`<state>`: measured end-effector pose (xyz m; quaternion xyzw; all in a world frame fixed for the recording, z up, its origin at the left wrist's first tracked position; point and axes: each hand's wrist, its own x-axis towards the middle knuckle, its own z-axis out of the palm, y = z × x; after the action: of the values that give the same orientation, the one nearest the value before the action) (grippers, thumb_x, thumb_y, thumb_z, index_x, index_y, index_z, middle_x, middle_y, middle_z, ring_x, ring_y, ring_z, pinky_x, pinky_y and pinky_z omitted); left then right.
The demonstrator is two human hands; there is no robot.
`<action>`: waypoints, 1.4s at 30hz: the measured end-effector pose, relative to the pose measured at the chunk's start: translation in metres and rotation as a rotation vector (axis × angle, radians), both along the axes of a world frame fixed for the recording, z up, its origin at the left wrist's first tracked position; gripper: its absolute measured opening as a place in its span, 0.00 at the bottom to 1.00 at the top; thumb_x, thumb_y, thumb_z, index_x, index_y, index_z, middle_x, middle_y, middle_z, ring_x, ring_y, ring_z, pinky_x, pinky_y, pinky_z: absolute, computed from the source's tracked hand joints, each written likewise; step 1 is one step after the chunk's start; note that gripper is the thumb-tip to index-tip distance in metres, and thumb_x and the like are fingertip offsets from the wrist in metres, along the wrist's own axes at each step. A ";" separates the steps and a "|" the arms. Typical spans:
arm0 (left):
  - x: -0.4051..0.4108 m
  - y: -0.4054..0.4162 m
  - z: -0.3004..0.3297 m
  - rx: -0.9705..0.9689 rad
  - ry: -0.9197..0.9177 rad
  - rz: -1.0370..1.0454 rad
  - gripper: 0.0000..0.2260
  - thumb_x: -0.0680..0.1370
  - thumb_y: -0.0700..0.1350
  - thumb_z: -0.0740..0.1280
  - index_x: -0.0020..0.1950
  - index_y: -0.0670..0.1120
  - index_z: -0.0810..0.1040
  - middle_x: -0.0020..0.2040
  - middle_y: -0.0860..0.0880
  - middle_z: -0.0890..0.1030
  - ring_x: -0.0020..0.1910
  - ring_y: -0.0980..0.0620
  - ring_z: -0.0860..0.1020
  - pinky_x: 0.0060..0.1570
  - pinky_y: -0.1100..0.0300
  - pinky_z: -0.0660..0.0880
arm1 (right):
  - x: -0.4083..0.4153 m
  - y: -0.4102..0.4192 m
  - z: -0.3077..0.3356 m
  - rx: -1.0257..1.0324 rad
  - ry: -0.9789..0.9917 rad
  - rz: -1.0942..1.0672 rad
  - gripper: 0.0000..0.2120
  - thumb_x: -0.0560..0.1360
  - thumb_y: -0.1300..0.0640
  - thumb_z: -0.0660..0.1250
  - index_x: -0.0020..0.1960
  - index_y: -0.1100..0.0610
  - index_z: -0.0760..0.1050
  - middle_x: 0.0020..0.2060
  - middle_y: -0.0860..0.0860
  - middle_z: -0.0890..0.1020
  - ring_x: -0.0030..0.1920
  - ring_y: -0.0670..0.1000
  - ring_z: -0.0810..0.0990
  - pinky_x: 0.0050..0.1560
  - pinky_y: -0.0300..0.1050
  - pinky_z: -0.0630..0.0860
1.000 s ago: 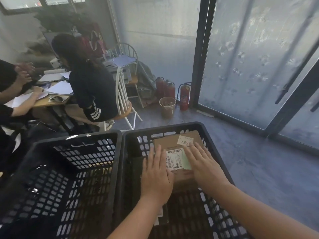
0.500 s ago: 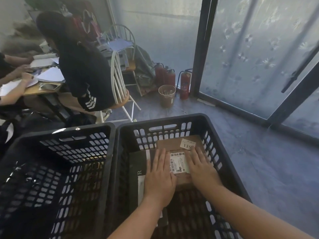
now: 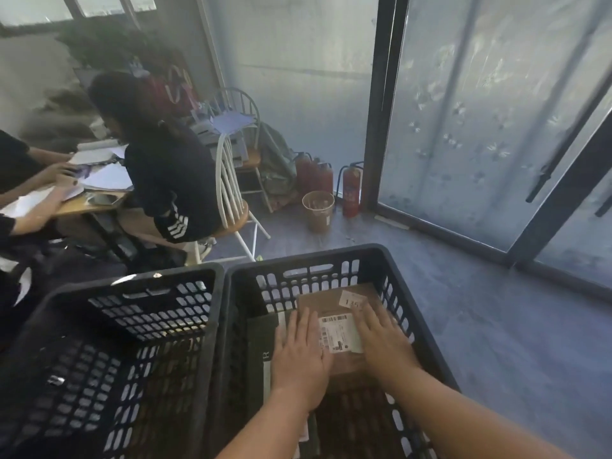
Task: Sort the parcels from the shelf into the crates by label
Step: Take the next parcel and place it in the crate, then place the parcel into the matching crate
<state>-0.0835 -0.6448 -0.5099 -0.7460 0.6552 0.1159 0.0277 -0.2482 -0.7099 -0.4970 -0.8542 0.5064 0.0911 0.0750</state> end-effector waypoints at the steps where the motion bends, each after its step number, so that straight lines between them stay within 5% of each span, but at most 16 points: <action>1: 0.001 0.001 0.010 -0.021 0.008 0.012 0.40 0.71 0.62 0.27 0.82 0.48 0.31 0.84 0.49 0.33 0.82 0.47 0.32 0.82 0.44 0.39 | -0.001 0.000 0.006 -0.030 -0.044 0.004 0.41 0.86 0.47 0.60 0.85 0.54 0.35 0.84 0.56 0.38 0.79 0.59 0.30 0.70 0.55 0.31; 4: 0.008 0.007 0.043 -0.096 -0.009 -0.003 0.41 0.72 0.64 0.30 0.83 0.48 0.33 0.84 0.49 0.34 0.82 0.47 0.32 0.83 0.43 0.41 | -0.006 0.000 0.030 -0.095 -0.146 0.066 0.46 0.82 0.39 0.64 0.86 0.51 0.38 0.84 0.51 0.38 0.82 0.58 0.33 0.73 0.56 0.30; 8: 0.022 0.013 0.092 -0.185 -0.065 0.023 0.41 0.75 0.65 0.33 0.85 0.47 0.37 0.85 0.48 0.37 0.83 0.47 0.34 0.82 0.42 0.43 | -0.008 0.001 0.071 -0.252 -0.174 0.106 0.34 0.85 0.47 0.55 0.86 0.50 0.42 0.85 0.55 0.47 0.82 0.57 0.36 0.77 0.55 0.33; 13: 0.036 0.033 0.142 -0.313 -0.106 0.027 0.39 0.82 0.67 0.47 0.85 0.48 0.40 0.86 0.49 0.40 0.84 0.48 0.36 0.82 0.41 0.44 | -0.005 0.021 0.128 -0.366 -0.229 0.114 0.37 0.82 0.34 0.45 0.86 0.49 0.47 0.85 0.53 0.50 0.85 0.58 0.46 0.83 0.59 0.43; 19: 0.051 0.089 0.198 -0.412 -0.176 0.156 0.47 0.77 0.76 0.48 0.85 0.48 0.38 0.85 0.50 0.39 0.83 0.48 0.34 0.82 0.41 0.44 | 0.010 0.041 0.179 -0.457 -0.269 0.230 0.43 0.79 0.25 0.46 0.86 0.46 0.41 0.85 0.50 0.47 0.84 0.55 0.41 0.84 0.61 0.43; 22: 0.061 0.130 0.223 -0.456 -0.209 0.305 0.49 0.75 0.77 0.48 0.85 0.48 0.39 0.86 0.50 0.39 0.83 0.48 0.35 0.82 0.41 0.44 | 0.028 0.055 0.199 -0.469 -0.363 0.314 0.44 0.78 0.23 0.47 0.86 0.45 0.41 0.85 0.49 0.45 0.81 0.52 0.35 0.81 0.57 0.35; 28: 0.061 0.259 0.262 -0.538 -0.300 0.658 0.49 0.75 0.78 0.49 0.86 0.49 0.43 0.86 0.50 0.42 0.84 0.49 0.37 0.83 0.42 0.44 | 0.076 0.130 0.227 -0.387 -0.522 0.588 0.45 0.78 0.23 0.48 0.85 0.43 0.36 0.85 0.47 0.43 0.84 0.52 0.38 0.80 0.54 0.36; 33: 0.042 0.407 0.286 -0.547 -0.374 0.952 0.51 0.69 0.81 0.41 0.85 0.54 0.41 0.86 0.52 0.39 0.84 0.48 0.38 0.82 0.41 0.46 | 0.126 0.241 0.235 -0.309 -0.584 0.834 0.45 0.77 0.22 0.45 0.85 0.43 0.36 0.85 0.47 0.43 0.85 0.52 0.39 0.77 0.52 0.33; 39: 0.024 0.610 0.317 -0.563 -0.497 1.272 0.45 0.77 0.75 0.54 0.85 0.50 0.45 0.86 0.51 0.42 0.84 0.48 0.39 0.83 0.45 0.44 | 0.177 0.408 0.267 -0.204 -0.657 1.161 0.44 0.77 0.22 0.46 0.84 0.41 0.36 0.85 0.46 0.41 0.85 0.53 0.38 0.77 0.53 0.33; 42: 0.012 0.693 0.330 -0.659 -0.553 1.381 0.44 0.78 0.74 0.57 0.86 0.50 0.48 0.86 0.52 0.46 0.85 0.50 0.46 0.81 0.51 0.51 | 0.190 0.486 0.287 -0.155 -0.700 1.277 0.43 0.78 0.23 0.48 0.84 0.40 0.34 0.85 0.46 0.41 0.85 0.52 0.39 0.80 0.54 0.35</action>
<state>-0.0719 0.0482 -0.1796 -0.9533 0.0173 -0.2806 -0.1103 -0.0579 -0.2240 -0.2099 -0.9649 -0.1389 -0.1971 0.1040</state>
